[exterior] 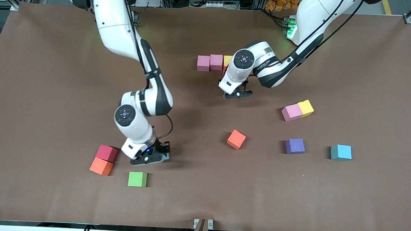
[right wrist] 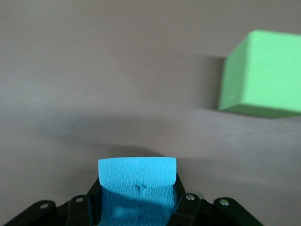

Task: Form number 2 with 11 blocks
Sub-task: 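Place purple below red with the left gripper while the right gripper carries cyan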

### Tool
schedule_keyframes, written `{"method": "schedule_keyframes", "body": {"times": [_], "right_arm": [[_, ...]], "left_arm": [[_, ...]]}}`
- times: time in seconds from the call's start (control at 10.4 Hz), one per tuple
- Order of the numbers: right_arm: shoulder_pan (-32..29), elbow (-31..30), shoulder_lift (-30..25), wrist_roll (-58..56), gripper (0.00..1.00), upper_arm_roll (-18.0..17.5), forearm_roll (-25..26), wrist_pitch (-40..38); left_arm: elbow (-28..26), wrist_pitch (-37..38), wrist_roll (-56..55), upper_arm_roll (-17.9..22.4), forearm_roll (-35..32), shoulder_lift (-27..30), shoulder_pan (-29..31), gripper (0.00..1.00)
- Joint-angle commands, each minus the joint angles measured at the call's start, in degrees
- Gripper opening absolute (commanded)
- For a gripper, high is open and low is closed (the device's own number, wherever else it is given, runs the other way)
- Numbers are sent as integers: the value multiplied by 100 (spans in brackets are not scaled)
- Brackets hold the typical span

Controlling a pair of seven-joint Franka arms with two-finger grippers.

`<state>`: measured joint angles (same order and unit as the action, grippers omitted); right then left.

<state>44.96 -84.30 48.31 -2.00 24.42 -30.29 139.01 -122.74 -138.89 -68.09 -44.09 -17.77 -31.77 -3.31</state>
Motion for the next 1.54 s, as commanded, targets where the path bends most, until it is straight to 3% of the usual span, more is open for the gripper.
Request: {"method": "schedule_keyframes", "body": {"times": [0.0,0.87,1.06,1.35,1.44], "right_arm": [[521,-708,-470,24,22,98,-100,-41],[1619,-2089,-1315,-142,23,142,-83,302],[1884,-2335,-1394,-834,23,221,-91,390],[1894,-2704,-1805,-2204,23,222,-82,337],[1894,-2819,-1964,-2556,23,222,-82,302]], "left_arm": [[-65,-68,-73,-21,28,13,-38,51],[-101,-68,-46,-21,-94,4,-100,52],[-110,-68,-38,-12,-95,-5,-152,64],[-118,-59,33,-4,-121,-22,-144,100],[-110,-24,33,-3,-252,4,-118,100]]}}
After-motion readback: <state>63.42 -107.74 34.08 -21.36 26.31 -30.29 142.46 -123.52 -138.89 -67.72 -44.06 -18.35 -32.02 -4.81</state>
